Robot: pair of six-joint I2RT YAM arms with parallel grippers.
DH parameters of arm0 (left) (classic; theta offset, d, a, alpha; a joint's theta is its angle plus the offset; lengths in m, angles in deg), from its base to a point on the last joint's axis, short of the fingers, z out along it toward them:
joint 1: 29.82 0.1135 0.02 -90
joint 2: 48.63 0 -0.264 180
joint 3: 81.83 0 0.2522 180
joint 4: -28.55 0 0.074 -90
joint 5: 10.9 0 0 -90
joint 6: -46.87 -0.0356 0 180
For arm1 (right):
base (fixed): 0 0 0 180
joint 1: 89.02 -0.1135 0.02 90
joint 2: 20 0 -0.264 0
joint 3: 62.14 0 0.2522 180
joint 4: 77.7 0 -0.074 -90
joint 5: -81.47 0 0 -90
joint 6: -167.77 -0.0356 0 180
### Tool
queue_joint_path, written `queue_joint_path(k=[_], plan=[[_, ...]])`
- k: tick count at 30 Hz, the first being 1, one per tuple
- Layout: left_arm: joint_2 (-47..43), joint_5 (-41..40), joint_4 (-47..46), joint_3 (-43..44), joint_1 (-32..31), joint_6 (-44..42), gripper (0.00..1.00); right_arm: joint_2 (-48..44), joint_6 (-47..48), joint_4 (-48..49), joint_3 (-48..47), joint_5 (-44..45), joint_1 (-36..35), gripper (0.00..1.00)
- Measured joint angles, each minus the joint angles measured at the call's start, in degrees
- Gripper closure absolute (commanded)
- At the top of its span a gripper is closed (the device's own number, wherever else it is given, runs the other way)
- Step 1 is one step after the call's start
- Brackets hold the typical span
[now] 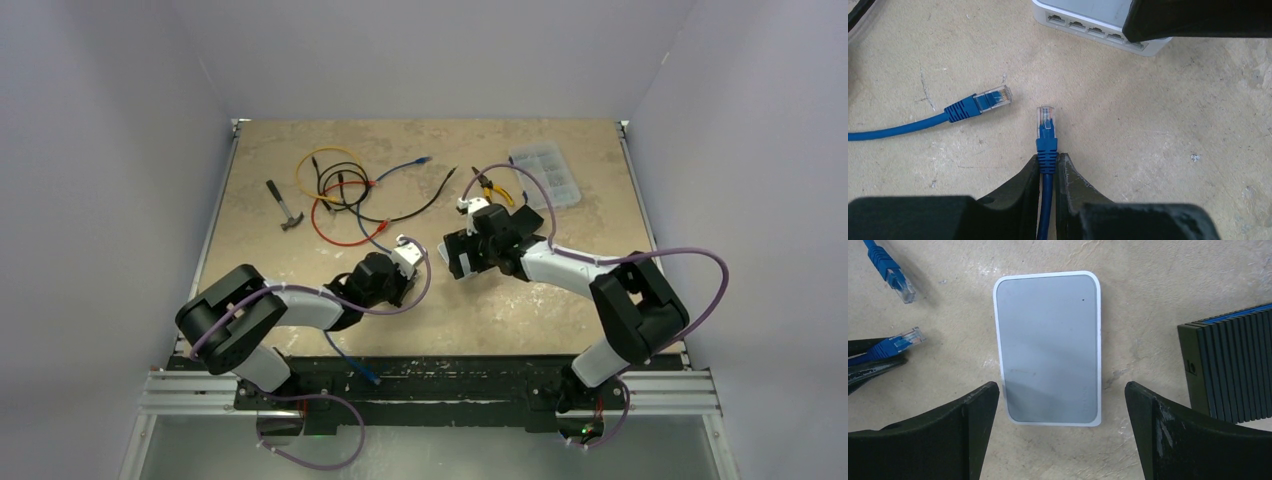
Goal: Insert the plug into the switch port
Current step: Insert the connector into the switch port.
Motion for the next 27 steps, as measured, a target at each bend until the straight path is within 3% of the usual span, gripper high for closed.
queue_joint_path(k=[12,25,27], plan=[[-1.6,0.1,1.3,-0.7,0.0,0.1,1.0,4.5,-0.1,-2.3,-2.8,3.8,-4.4,0.03],[-5.5,1.8,5.0,-0.9,0.1,-0.2,1.0,4.0,0.3,-2.7,-3.0,2.4,-4.5,0.74],[-5.8,2.8,5.9,-0.7,0.1,-0.2,1.0,3.3,0.4,-2.9,-2.7,1.3,-4.5,0.8]])
